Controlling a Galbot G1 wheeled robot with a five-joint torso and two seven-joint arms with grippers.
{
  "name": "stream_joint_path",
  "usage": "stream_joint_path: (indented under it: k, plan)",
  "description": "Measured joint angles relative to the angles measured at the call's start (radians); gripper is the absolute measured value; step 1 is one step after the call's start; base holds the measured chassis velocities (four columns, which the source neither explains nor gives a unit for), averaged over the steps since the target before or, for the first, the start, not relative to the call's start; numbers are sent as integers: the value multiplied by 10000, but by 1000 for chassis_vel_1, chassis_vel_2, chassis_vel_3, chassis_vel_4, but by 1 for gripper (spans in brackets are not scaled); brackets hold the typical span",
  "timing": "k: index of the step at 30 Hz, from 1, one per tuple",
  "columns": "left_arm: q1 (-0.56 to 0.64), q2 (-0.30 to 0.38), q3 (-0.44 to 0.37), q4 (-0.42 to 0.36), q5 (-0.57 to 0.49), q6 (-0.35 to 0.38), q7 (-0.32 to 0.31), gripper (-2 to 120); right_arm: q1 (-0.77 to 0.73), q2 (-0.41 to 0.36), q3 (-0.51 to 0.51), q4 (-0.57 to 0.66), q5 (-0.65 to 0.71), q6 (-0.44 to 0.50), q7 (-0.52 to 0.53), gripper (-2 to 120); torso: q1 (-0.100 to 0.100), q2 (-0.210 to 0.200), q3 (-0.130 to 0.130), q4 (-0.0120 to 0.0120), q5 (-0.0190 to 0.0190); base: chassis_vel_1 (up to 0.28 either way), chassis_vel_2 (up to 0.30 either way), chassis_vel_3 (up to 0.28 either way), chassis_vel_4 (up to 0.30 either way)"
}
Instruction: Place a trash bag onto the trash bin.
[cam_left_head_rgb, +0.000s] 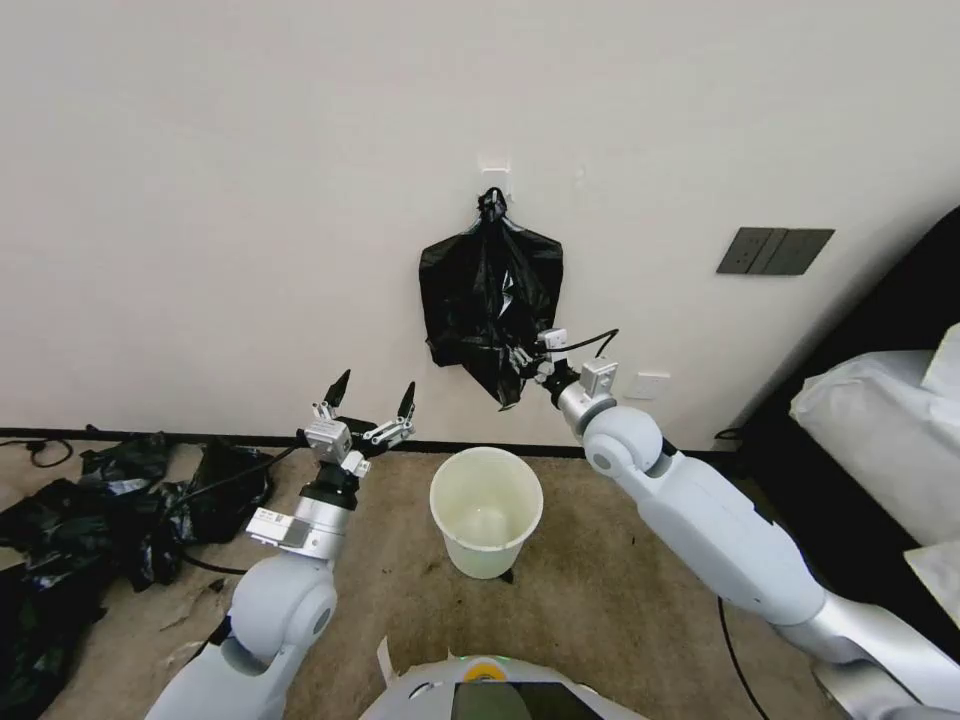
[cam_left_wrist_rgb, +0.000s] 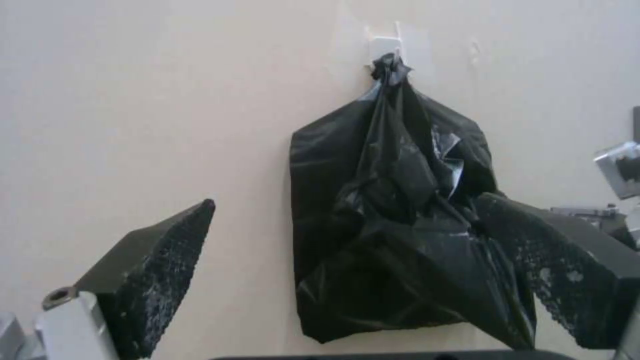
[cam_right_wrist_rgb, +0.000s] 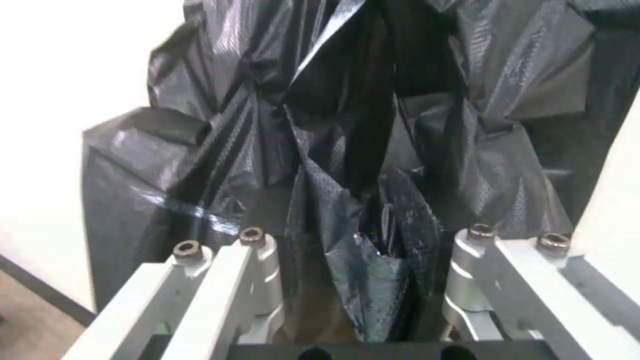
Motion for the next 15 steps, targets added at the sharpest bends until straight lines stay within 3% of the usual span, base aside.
stream_joint_path:
  k: [4,7,9,15]
  plan:
    - [-34,9,-2,19,-40,0,3,100,394,28,-282,-236,-386,-380,338,46,0,0,0,0,1,0,0,0,0]
    - [-47,9,-3,33,-56,0,3,100,582,37,-425,-315,-484,-655,519,48,0,0,0,1,0,0,0,0,0]
    - [-81,4,-3,35,-72,0,3,100,757,45,-527,-409,-496,-895,705,37,0,0,0,1,0,0,0,0,0]
    - [-116,22,-4,46,-108,0,-1,100,825,37,-540,-483,-462,-990,892,21,0,0,0,0,0,0,0,0,0]
